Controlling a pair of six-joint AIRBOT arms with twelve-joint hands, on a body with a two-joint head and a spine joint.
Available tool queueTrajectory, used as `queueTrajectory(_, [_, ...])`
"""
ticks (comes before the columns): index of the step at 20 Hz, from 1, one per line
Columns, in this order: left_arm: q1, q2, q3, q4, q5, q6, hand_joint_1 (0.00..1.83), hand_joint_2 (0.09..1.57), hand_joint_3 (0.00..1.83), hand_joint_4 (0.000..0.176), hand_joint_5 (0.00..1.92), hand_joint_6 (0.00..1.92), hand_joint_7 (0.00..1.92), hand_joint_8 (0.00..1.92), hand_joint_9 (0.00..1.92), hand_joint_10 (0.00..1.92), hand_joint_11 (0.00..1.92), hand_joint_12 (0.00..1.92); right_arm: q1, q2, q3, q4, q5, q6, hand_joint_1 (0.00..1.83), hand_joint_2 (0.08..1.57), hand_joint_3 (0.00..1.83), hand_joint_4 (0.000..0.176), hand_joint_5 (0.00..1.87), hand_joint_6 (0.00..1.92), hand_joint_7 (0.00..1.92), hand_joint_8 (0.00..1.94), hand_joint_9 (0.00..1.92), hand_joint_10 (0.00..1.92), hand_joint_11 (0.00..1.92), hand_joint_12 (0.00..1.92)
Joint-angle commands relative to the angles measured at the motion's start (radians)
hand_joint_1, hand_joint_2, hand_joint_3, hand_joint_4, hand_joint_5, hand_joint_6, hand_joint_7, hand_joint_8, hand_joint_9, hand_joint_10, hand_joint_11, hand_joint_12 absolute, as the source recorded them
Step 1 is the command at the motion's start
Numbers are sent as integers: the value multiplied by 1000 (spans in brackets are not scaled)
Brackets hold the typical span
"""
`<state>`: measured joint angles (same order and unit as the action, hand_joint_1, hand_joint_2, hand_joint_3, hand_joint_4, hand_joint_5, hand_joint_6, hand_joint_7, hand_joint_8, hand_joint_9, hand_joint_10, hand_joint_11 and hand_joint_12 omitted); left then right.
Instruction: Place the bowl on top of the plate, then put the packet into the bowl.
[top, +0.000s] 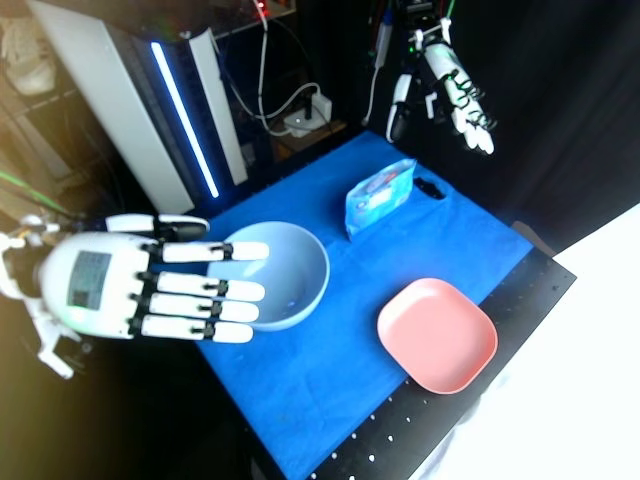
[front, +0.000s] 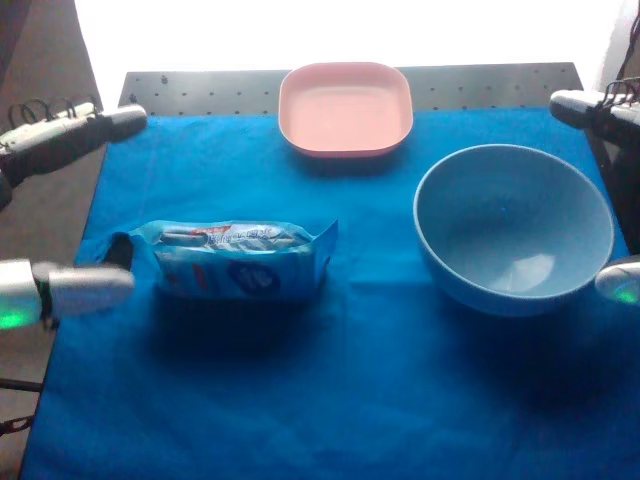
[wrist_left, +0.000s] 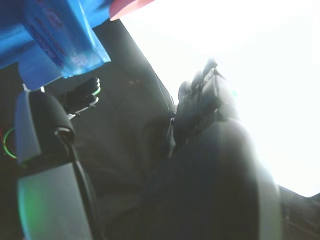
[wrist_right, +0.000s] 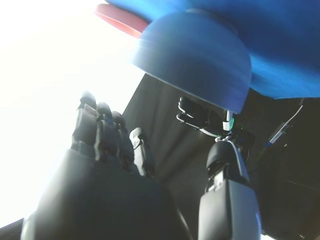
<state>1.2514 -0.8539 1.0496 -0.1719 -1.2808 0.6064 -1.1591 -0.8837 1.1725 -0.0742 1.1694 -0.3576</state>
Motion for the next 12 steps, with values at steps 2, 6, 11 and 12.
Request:
queueTrajectory(2, [-11, 9, 2, -5, -128, -4, 595, 1005, 9, 145, 227, 3, 171, 2, 51, 3, 1, 17, 34, -5, 4, -11, 123, 6, 535, 893, 0, 68, 17, 4, 58, 3, 48, 1, 0, 35])
queueTrajectory(6, [-13, 9, 5, -4, -113, -3, 590, 994, 0, 148, 199, 0, 159, 1, 27, 5, 0, 0, 106, -5, 0, -129, 27, 6, 584, 867, 0, 150, 80, 12, 112, 1, 75, 2, 33, 21])
queueTrajectory(11, [-11, 8, 3, -5, -116, -4, 592, 950, 0, 145, 237, 0, 193, 0, 59, 1, 0, 0, 209, 3, -9, -342, -146, 7, 538, 906, 11, 176, 104, 0, 0, 0, 13, 2, 42, 20])
queueTrajectory(12, [-11, 7, 2, -6, -117, -4, 593, 953, 0, 143, 237, 1, 200, 3, 61, 2, 0, 0, 240, 3, -8, -399, -199, 12, 500, 936, 16, 176, 103, 1, 0, 0, 6, 0, 49, 24])
